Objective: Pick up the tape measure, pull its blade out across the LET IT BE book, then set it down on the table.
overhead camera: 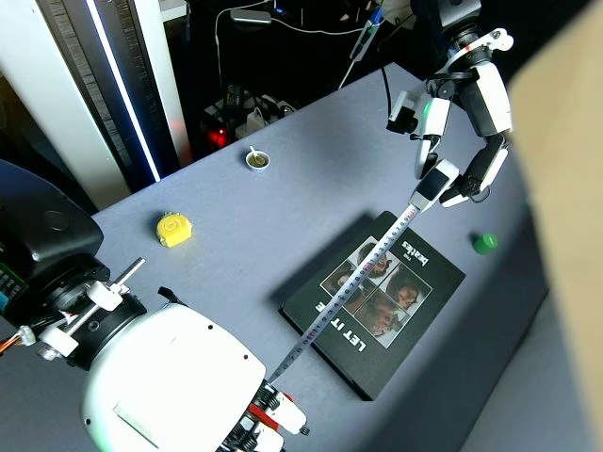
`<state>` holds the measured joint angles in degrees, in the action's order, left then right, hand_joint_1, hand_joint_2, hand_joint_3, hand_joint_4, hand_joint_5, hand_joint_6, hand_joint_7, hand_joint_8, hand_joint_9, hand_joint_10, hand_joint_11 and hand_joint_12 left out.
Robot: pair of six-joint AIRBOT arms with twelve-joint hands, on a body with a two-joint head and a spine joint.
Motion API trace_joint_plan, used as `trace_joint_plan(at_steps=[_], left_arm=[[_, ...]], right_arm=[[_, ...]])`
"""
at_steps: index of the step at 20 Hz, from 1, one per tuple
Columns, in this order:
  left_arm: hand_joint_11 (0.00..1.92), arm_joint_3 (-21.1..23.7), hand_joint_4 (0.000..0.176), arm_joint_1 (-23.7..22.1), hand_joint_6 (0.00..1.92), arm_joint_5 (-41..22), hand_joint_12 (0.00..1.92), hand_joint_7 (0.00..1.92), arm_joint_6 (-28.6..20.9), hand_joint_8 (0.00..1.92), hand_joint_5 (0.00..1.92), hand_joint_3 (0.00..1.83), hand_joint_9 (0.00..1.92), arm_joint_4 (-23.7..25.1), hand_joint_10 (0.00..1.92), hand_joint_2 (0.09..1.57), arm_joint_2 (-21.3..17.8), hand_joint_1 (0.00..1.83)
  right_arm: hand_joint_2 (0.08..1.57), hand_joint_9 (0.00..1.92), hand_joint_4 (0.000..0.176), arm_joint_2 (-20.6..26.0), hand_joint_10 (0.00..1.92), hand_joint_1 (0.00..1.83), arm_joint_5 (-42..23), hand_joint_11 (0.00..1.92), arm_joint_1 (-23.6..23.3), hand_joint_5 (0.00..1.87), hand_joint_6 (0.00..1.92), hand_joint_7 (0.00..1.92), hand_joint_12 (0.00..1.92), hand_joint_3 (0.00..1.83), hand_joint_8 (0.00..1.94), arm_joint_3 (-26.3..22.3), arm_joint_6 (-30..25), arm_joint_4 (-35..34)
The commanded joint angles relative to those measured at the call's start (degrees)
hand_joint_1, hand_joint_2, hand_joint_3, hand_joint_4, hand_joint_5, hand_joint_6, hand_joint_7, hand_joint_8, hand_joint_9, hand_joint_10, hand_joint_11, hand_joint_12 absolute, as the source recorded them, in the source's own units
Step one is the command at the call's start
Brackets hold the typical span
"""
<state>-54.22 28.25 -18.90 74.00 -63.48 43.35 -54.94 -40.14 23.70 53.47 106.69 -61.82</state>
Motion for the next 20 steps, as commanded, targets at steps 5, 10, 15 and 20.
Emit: trace_joint_plan(at_steps=[5,10,15,20], left_arm=[[0.87,-0.55,0.000,-0.75,0.97,-5.22,1.11,0.94,0.25,0.94,0.93,0.00,0.97,1.33,1.19,1.11,-0.44,1.38],[0.86,-0.61,0.000,-0.72,0.99,-4.99,1.10,0.95,0.27,0.94,0.91,0.00,0.98,1.33,1.19,1.11,-0.29,1.38],[0.86,-0.71,0.000,-0.71,0.99,-4.99,1.10,0.94,0.08,0.94,0.92,0.00,0.97,1.32,1.19,1.11,-0.30,1.38],[0.86,-0.86,0.000,-0.60,0.98,-4.99,1.10,0.93,-0.19,0.94,0.93,0.00,0.97,1.33,1.18,1.11,-0.30,1.38]], right_arm=[[1.19,0.71,0.000,0.13,1.45,1.35,-7.37,0.59,-1.16,0.73,1.29,0.93,1.52,0.00,1.11,-1.16,1.86,2.63],[1.19,0.71,0.000,-0.28,1.45,1.35,-8.33,0.58,-1.40,0.74,1.28,0.94,1.51,0.00,1.11,-3.31,3.07,2.62],[1.20,0.56,0.000,-0.44,0.67,1.00,-8.45,0.31,-1.09,0.53,0.71,0.68,1.29,0.00,0.45,-3.43,3.18,2.61],[1.18,0.52,0.000,-0.61,0.37,0.82,-8.35,0.16,-0.43,0.59,0.15,0.69,1.22,0.00,0.13,-3.43,3.19,2.61]])
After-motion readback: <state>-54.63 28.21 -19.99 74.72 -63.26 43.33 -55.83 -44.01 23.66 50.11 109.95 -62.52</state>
